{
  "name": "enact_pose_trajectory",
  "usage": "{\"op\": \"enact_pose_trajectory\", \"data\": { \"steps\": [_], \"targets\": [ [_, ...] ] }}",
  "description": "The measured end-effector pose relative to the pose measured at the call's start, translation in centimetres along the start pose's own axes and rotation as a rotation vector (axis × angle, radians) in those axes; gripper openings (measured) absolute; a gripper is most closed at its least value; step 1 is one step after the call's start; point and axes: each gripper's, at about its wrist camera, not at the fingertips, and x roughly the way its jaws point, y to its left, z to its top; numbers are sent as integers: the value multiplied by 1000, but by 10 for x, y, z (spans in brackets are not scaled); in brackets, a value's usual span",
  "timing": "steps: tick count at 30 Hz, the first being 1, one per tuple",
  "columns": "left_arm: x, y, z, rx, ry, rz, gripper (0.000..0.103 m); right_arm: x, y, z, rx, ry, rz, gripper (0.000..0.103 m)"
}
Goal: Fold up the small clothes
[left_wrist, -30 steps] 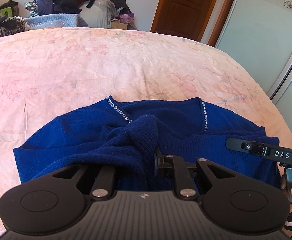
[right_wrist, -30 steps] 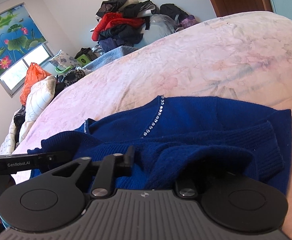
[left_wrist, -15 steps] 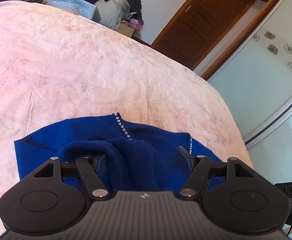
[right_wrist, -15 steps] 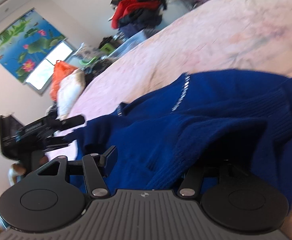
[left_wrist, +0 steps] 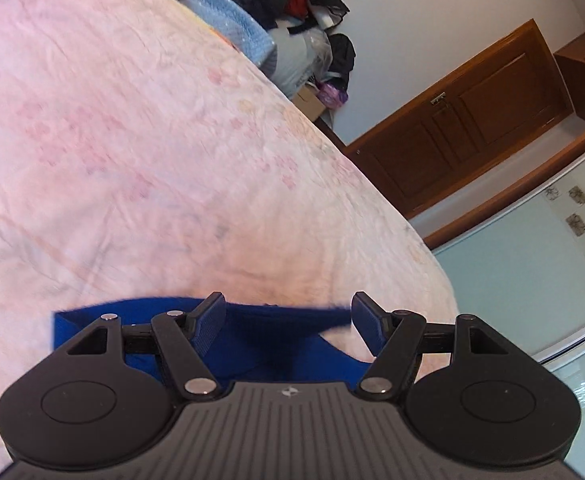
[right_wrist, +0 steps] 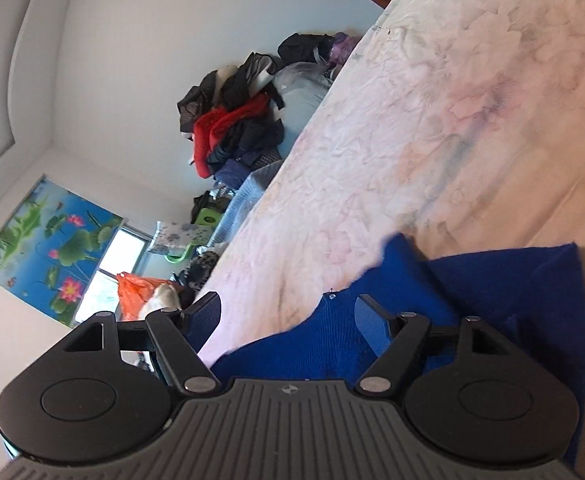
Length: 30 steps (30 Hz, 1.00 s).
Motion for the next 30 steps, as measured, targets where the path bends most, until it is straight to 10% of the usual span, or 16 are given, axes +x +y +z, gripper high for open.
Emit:
{"op": "enact_pose_trajectory", "data": {
  "steps": [9, 23, 30],
  "targets": [
    [-28, 4, -13, 225, 6, 150, 69, -4, 14, -22, -202, 55, -205, 86],
    [-71, 1, -119, 652, 6, 297, 69, -17, 74, -121, -525, 232, -175, 97],
    [-66, 2, -140, 691, 18, 342, 69, -33, 65, -140, -580, 213, -233, 98]
  ]
}}
